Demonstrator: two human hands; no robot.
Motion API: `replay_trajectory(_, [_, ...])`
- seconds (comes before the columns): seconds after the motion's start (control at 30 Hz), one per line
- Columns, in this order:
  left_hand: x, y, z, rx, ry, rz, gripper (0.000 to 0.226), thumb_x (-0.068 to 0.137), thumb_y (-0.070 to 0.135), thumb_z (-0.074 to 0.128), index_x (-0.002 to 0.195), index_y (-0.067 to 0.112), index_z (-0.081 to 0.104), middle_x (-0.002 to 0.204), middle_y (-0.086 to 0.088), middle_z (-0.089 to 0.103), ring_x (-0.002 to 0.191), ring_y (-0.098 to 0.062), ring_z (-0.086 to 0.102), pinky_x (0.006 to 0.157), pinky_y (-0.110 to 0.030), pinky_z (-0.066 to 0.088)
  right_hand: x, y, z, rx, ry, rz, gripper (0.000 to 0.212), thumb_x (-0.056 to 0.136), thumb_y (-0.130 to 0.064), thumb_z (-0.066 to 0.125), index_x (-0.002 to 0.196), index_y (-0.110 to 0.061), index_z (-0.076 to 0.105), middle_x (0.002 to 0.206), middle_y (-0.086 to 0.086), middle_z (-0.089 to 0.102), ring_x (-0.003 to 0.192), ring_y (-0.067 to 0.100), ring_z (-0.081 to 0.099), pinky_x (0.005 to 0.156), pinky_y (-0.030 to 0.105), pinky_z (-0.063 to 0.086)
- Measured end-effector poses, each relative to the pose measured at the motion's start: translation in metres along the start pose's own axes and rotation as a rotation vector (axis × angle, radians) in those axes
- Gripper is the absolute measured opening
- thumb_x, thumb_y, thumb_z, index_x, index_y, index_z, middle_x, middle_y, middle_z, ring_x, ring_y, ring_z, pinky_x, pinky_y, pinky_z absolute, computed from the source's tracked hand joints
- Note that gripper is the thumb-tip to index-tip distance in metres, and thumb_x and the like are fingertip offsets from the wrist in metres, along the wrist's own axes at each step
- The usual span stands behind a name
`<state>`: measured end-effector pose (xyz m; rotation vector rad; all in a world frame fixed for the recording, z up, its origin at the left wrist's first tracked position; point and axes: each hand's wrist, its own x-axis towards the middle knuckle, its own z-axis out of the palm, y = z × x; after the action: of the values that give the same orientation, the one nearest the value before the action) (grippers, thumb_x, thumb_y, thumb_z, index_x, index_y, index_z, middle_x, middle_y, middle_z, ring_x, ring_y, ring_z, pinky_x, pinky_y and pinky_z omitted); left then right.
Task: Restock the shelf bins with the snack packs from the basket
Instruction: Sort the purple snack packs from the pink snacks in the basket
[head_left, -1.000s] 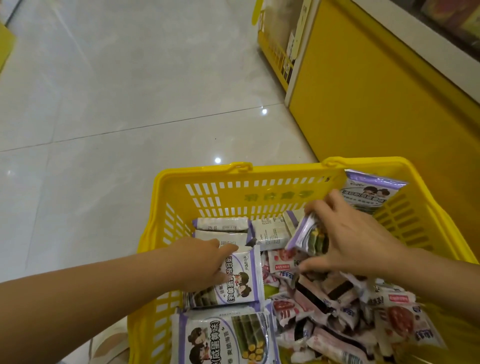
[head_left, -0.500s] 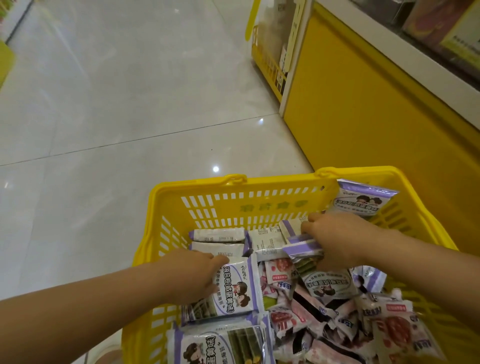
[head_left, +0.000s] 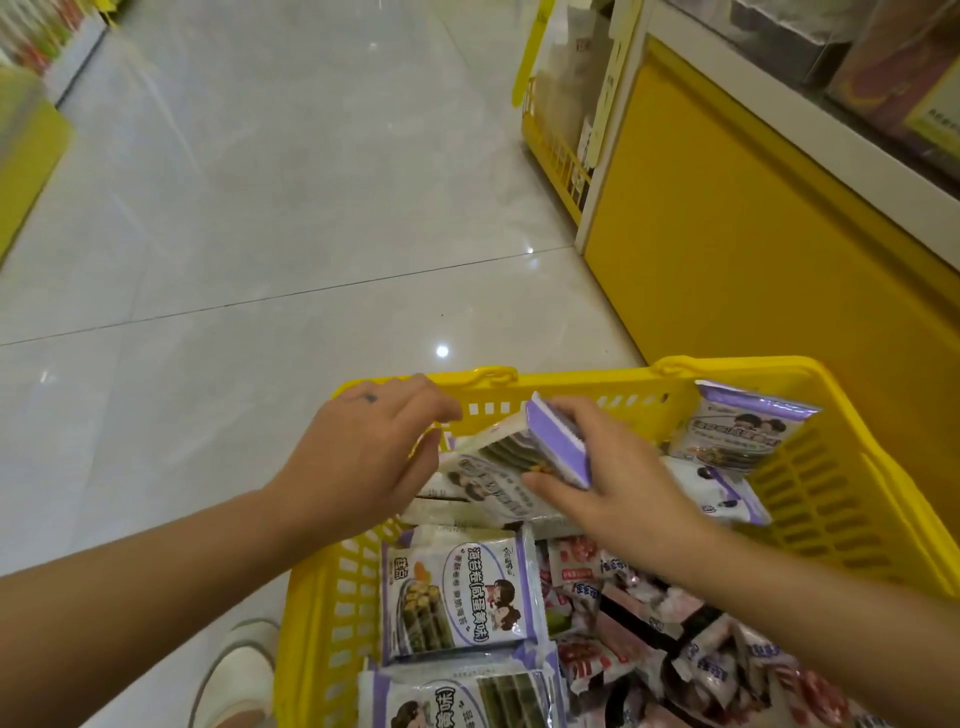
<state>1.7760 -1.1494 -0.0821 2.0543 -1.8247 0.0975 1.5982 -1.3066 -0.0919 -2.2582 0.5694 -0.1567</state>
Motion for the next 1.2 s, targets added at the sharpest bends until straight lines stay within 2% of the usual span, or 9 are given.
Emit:
replay_trajectory(0.1, [-0.001, -0.002, 0.006, 0.105, -0.058, 0.026, 0.024, 0.087, 0.027, 0.046, 0.105, 0.022, 0.060, 0.101, 0.002, 0.066, 0.086, -0.020, 0.066, 0.075, -0.033, 0.050, -0.001, 0.010, 0.048, 0.415, -0.062, 0.228, 0.051, 0.086, -0.040, 0.066, 0.130, -0.033, 0.041, 0.117, -0.016, 0.061, 0.106, 0.000, 0.059, 0.088, 0.027, 0.050])
replay_trajectory(0.17, [-0.004, 0.000, 0.017, 0.238, -0.198, 0.018, 0.034, 0.084, 0.030, 0.050, 0.116, 0.022, 0.060, 0.116, -0.002, 0.063, 0.100, -0.024, 0.064, 0.083, -0.038, 0.051, 0.000, 0.017, 0.066, 0.482, -0.144, 0.325, 0.059, 0.087, -0.048, 0.061, 0.137, -0.033, 0.036, 0.121, -0.020, 0.059, 0.112, 0.001, 0.058, 0.090, 0.022, 0.049])
replay_trajectory(0.23, [-0.011, 0.002, 0.035, 0.333, -0.442, -0.050, 0.055, 0.089, 0.031, 0.054, 0.141, 0.026, 0.038, 0.147, -0.008, 0.040, 0.134, -0.030, 0.041, 0.107, -0.048, 0.034, 0.002, 0.025, 0.075, 0.440, -0.146, 0.397, 0.078, 0.086, -0.055, 0.057, 0.149, -0.028, 0.019, 0.139, -0.015, 0.047, 0.128, 0.008, 0.047, 0.101, 0.025, 0.040])
replay_trajectory(0.3, [-0.017, 0.002, 0.048, 0.389, -0.620, -0.066, 0.072, 0.092, 0.035, 0.054, 0.149, 0.030, 0.011, 0.159, -0.009, 0.012, 0.146, -0.030, 0.015, 0.115, -0.051, 0.014, 0.006, 0.031, 0.077, 0.380, -0.107, 0.399, 0.079, 0.092, -0.049, 0.053, 0.153, -0.025, 0.009, 0.152, -0.005, 0.034, 0.139, 0.016, 0.034, 0.111, 0.033, 0.032])
replay_trajectory(0.53, [-0.015, 0.014, 0.064, 0.342, -0.676, 0.055, 0.082, 0.092, 0.041, 0.057, 0.147, 0.031, -0.003, 0.160, -0.008, -0.007, 0.146, -0.032, 0.010, 0.115, -0.051, 0.016, 0.021, 0.030, 0.068, 0.193, -0.426, 0.293, 0.061, 0.103, -0.038, 0.033, 0.153, -0.030, 0.001, 0.141, 0.005, 0.051, 0.120, 0.023, 0.054, 0.099, 0.036, 0.045])
replay_trajectory(0.63, [-0.017, 0.015, 0.067, 0.348, -0.740, 0.095, 0.076, 0.097, 0.039, 0.047, 0.148, 0.032, -0.008, 0.160, -0.007, -0.012, 0.147, -0.031, 0.005, 0.114, -0.052, 0.015, 0.022, 0.033, 0.044, -0.079, -0.523, 0.206, 0.061, 0.098, -0.045, 0.044, 0.152, -0.031, 0.019, 0.121, -0.001, 0.062, 0.105, 0.016, 0.059, 0.090, 0.032, 0.048])
replay_trajectory(0.73, [-0.018, 0.013, 0.067, 0.347, -0.800, 0.086, 0.070, 0.100, 0.042, 0.039, 0.150, 0.033, -0.009, 0.161, -0.005, -0.012, 0.147, -0.031, 0.007, 0.113, -0.051, 0.016, 0.014, 0.043, 0.002, -0.451, -0.266, 0.045, 0.045, 0.093, -0.043, 0.054, 0.134, -0.027, 0.051, 0.132, -0.004, 0.058, 0.121, 0.018, 0.051, 0.100, 0.035, 0.042])
replay_trajectory(0.87, [-0.006, 0.014, 0.063, 0.314, -0.761, 0.082, 0.060, 0.099, 0.043, 0.039, 0.149, 0.032, 0.008, 0.161, -0.002, 0.004, 0.145, -0.028, 0.016, 0.113, -0.049, 0.022, 0.001, 0.062, -0.064, -0.762, 0.110, -0.228, 0.034, 0.075, -0.024, 0.077, 0.106, -0.016, 0.065, 0.103, 0.005, 0.064, 0.100, 0.031, 0.059, 0.079, 0.042, 0.047])
replay_trajectory(1.2, [-0.005, 0.015, 0.049, 0.338, -0.784, 0.016, 0.050, 0.096, 0.042, 0.044, 0.142, 0.029, 0.031, 0.152, -0.002, 0.027, 0.138, -0.026, 0.030, 0.111, -0.045, 0.025, -0.021, 0.098, -0.088, -0.882, 0.238, 0.060, 0.061, 0.067, -0.029, 0.084, 0.119, -0.014, 0.055, 0.117, 0.009, 0.054, 0.105, 0.033, 0.050, 0.085, 0.045, 0.043])
